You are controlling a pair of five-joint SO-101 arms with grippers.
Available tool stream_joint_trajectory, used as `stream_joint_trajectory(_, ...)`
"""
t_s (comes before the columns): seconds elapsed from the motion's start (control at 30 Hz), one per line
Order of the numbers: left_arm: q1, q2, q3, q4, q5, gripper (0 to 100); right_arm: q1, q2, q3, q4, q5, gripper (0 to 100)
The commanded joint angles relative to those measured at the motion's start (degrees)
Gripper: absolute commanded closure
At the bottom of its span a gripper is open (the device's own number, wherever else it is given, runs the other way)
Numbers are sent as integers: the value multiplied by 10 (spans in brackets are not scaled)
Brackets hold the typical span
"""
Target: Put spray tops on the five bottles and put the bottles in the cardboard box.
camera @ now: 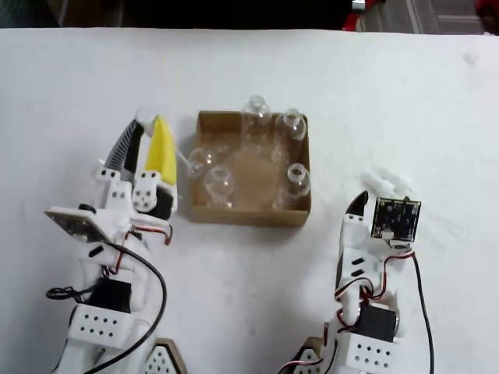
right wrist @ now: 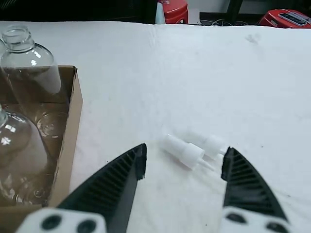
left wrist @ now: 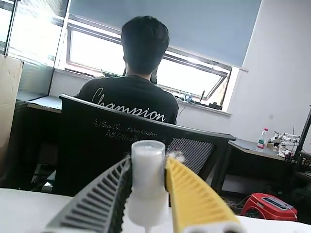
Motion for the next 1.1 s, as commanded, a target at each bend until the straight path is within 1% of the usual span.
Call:
stream_joint_trajectory(0.0, 0, 32, -19, -17, -4, 980, -2, 0, 5, -13, 6, 769)
stream_joint_trajectory(0.13, 0, 120, -94, -17, -3, 980, -3, 0, 5, -13, 6, 769)
stream_joint_trajectory(0.3, -1, 293, -217, -20, 47, 980, -2, 0, 5, -13, 6, 769)
stream_joint_trajectory(0.43, -3, 422, -305, -75, 54, 980, -2, 0, 5, -13, 6, 769)
stream_joint_trajectory(0.57, 6, 524, -382, -116, 54, 980, -3, 0, 5, -13, 6, 769)
stream_joint_trajectory(0.93, 9, 701, -585, -110, 55, 980, -4, 0, 5, -13, 6, 769)
stream_joint_trajectory(1.07, 22, 755, -635, -110, 55, 981, -4, 0, 5, -13, 6, 769)
